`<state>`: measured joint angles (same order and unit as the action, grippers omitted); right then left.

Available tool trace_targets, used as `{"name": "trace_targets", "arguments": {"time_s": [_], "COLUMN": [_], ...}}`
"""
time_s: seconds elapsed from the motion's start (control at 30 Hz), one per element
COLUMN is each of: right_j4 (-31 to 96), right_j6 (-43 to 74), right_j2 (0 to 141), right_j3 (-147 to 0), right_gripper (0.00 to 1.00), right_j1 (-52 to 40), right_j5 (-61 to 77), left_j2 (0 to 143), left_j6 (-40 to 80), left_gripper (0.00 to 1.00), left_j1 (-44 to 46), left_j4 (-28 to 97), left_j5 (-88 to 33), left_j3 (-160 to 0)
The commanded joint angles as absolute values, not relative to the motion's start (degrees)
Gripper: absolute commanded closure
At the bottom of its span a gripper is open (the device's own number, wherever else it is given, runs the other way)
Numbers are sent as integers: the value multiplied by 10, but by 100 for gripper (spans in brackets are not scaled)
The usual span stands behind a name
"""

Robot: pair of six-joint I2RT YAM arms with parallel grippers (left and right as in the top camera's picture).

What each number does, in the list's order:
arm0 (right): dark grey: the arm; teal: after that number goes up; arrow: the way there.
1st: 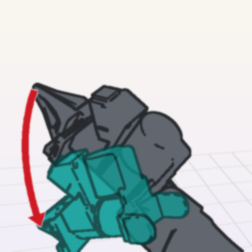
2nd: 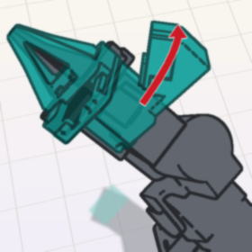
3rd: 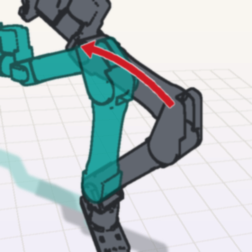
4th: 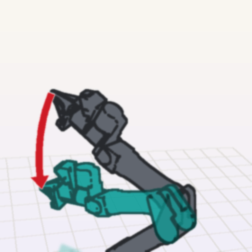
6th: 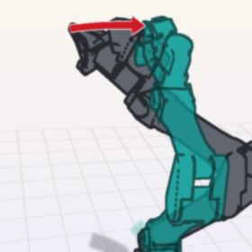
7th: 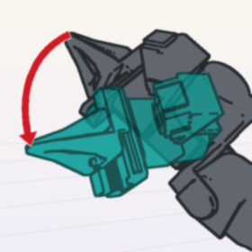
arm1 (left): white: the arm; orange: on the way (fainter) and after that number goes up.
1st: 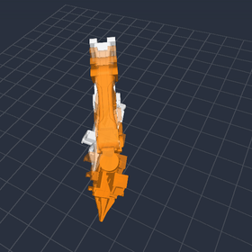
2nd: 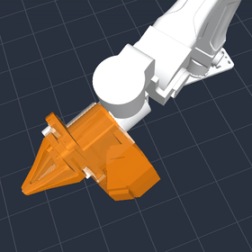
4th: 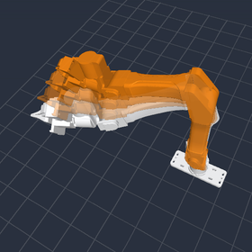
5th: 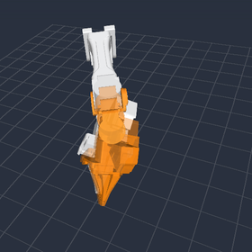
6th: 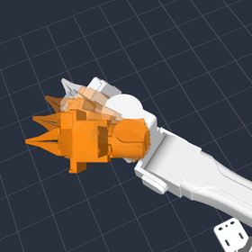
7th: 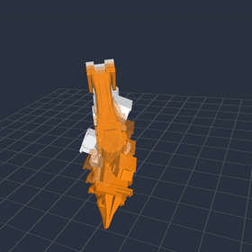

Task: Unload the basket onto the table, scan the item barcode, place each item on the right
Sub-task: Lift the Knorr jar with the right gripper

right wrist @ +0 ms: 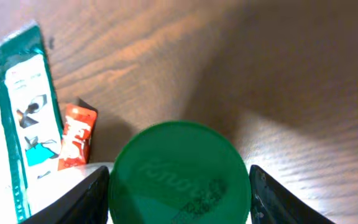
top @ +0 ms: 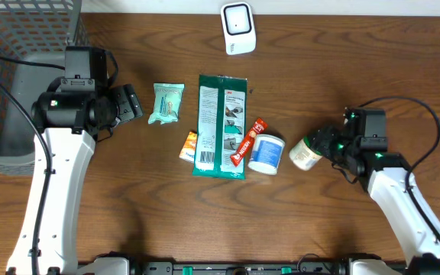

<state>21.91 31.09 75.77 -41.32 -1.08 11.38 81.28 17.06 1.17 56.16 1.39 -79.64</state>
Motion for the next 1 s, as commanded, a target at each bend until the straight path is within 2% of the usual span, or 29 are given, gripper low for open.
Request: {"name": "trace_targets", "arguments": {"time_s": [0.0, 0.17, 0.3, 0.47, 0.67, 0.97], "right_j4": [217, 227, 215, 215, 267, 387], "right_j6": [230, 220, 220, 220, 159, 125], "right_j2": [726, 741, 769, 768, 768, 778], "right_j3": [-437, -431, -431, -435, -488, -594], "right_gripper": [54, 53, 46, 39, 20, 12], "right_j1": [-39, -112, -178, -182, -167, -131], "right_j5": [27, -91, -178, -160, -99, -48], "left_j2": [817, 817, 817, 817, 817, 817], "left_j6": [166, 166, 166, 166, 166, 166], "left_gripper": [15, 15, 15, 15, 15, 15], "left_j1": [9, 9, 9, 9, 9, 9], "left_j4": [562, 562, 562, 562, 562, 562], "left_j5": [10, 10, 10, 10, 10, 10], "left_j3": [-796, -796, -796, -796, -796, -796]}}
